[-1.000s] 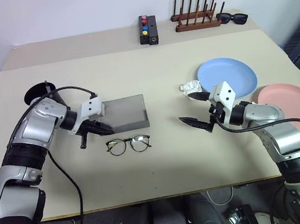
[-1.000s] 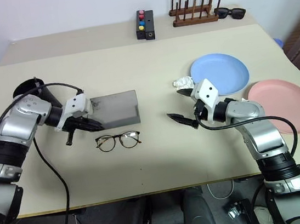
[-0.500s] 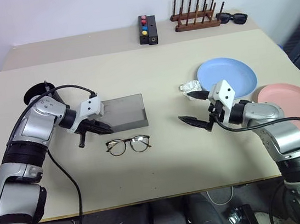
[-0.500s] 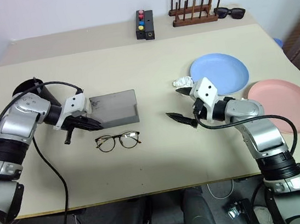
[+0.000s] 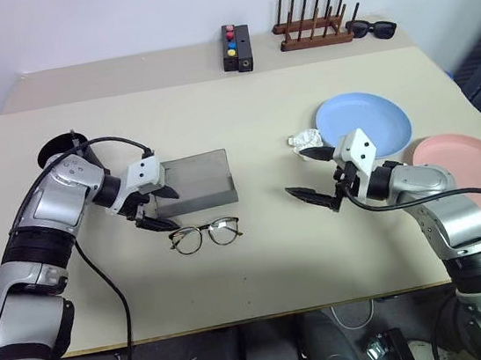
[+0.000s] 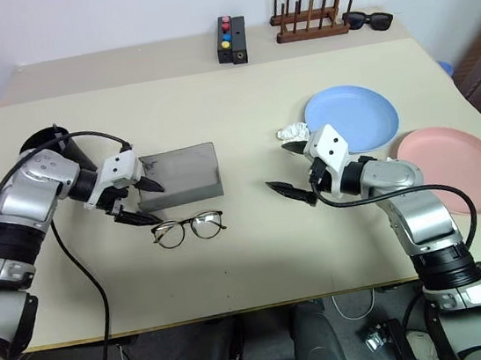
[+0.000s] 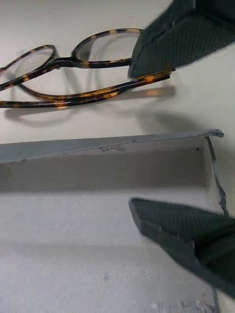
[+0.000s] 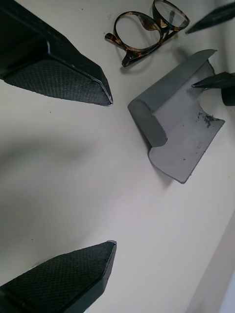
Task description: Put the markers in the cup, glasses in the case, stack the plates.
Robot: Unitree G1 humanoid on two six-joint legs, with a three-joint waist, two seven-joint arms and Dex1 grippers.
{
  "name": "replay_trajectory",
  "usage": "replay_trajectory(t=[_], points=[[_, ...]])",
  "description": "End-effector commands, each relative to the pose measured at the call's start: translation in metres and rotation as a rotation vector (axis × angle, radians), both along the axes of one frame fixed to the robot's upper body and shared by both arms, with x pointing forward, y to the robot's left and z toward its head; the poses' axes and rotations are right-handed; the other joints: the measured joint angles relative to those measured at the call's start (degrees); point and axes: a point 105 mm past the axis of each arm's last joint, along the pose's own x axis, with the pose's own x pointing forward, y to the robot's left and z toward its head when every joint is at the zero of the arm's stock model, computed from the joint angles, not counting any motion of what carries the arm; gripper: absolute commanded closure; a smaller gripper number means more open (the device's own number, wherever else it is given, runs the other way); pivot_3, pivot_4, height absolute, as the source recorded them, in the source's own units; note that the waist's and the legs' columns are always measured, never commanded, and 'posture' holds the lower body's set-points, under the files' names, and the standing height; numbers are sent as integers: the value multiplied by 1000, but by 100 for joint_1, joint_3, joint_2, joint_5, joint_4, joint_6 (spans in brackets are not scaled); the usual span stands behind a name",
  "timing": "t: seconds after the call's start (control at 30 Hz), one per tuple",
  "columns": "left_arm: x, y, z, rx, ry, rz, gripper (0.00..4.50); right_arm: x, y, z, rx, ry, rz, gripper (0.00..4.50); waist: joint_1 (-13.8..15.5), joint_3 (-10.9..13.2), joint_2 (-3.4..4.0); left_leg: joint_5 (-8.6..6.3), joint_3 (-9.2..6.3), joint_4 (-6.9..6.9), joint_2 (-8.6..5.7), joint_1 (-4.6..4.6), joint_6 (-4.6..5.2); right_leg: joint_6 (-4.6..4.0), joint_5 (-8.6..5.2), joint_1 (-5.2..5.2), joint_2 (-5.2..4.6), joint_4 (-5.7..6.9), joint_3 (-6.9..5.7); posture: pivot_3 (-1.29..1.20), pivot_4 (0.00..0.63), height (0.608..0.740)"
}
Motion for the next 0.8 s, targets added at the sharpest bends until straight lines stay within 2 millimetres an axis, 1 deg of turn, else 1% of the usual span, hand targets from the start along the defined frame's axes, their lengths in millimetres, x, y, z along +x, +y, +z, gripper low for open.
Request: replay_trajectory(t=[0.03, 0.1, 0.2, 0.23, 0.3, 0.33, 0.4, 0.47, 0.53, 0.57, 0.63, 0.7, 0.77, 0.8], points=[[11, 8, 43, -102, -91, 83, 636, -2, 0, 14, 4, -55, 8, 0, 5, 0, 0, 0, 0, 0, 0, 0, 0, 0, 0, 0, 0, 0, 0, 0, 150, 740], [13, 11, 53, -125, -98, 120, 636, -2, 0, 12, 4, -54, 7, 0, 0, 0, 0, 0, 0, 1, 0, 0, 0, 0, 0, 0, 0, 0, -1, 0, 150, 740], [28, 8, 82, -284, -206, 196, 636, -1, -1, 11, 6, -52, 4, 0, 3, 0, 0, 0, 0, 1, 0, 0, 0, 0, 0, 0, 0, 1, -1, 0, 150, 740], [29, 7, 84, -285, -186, 202, 636, 0, -1, 10, 6, -51, 2, 0, 9, 0, 0, 0, -2, 2, 0, 0, 0, 0, 0, 0, 0, 1, -2, 0, 150, 740], [22, 4, 80, -252, -115, 182, 636, 0, -1, 9, 7, -50, 2, 0, -4, 0, 0, 0, -1, 4, -1, -1, 0, 0, 0, 1, -1, 1, -2, 0, 150, 740], [16, 2, 76, -236, -79, 149, 636, 0, -1, 9, 8, -49, 3, 0, -13, 0, 0, 0, 0, 4, -2, -1, 0, 0, 0, 1, -1, 1, -1, 0, 150, 740], [3, -3, 64, -203, -9, 83, 636, 1, -1, 8, 9, -48, 3, 0, -28, 0, 1, 0, 0, 0, -1, -1, 0, 0, 0, 0, 0, 1, -2, 0, 150, 740], [-6, -7, 56, -179, 29, 42, 636, 2, -1, 7, 10, -48, 2, 0, -42, -1, 1, 0, 0, -3, 0, 0, 0, 0, 0, -2, 0, 1, 0, 0, 150, 740], [-11, -10, 50, -165, 49, 22, 636, 2, 0, 7, 10, -50, 4, 0, -36, 0, 1, 0, -1, -2, 1, 0, 0, 0, 0, -2, 0, 0, 0, 0, 150, 740], [-12, -12, 47, -157, 54, 11, 867, 2, 0, 8, 10, -53, 4, 0, -30, -1, 1, 0, -1, -1, 1, -1, -1, 0, 0, -2, 0, 0, 0, 0, 150, 740], [-14, -14, 44, -149, 62, -3, 1531, 2, 0, 8, 10, -57, 5, 0, -3, -1, 1, 0, -1, 0, 1, -1, 0, 0, 0, -1, -1, 1, 1, 0, 150, 740], [-16, -16, 43, -147, 69, -10, 2484, 1, 0, 8, 10, -60, 5, 0, 13, -1, 1, 0, -1, 1, 0, -1, 0, 0, 0, 0, -1, 0, 1, 0, 150, 740], [-16, -17, 43, -145, 64, -15, 3587, 2, -1, 7, 11, -61, 4, 0, 11, -1, 1, 0, -1, 2, -1, -1, 0, 0, 0, 0, -1, 0, 1, 0, 150, 740], [-16, -17, 42, -142, 63, -17, 3983, 2, -1, 7, 11, -61, 3, 0, 8, -1, 1, 0, -1, 2, -1, -1, 0, 0, 0, 0, -1, 0, 1, 0, 150, 740]])
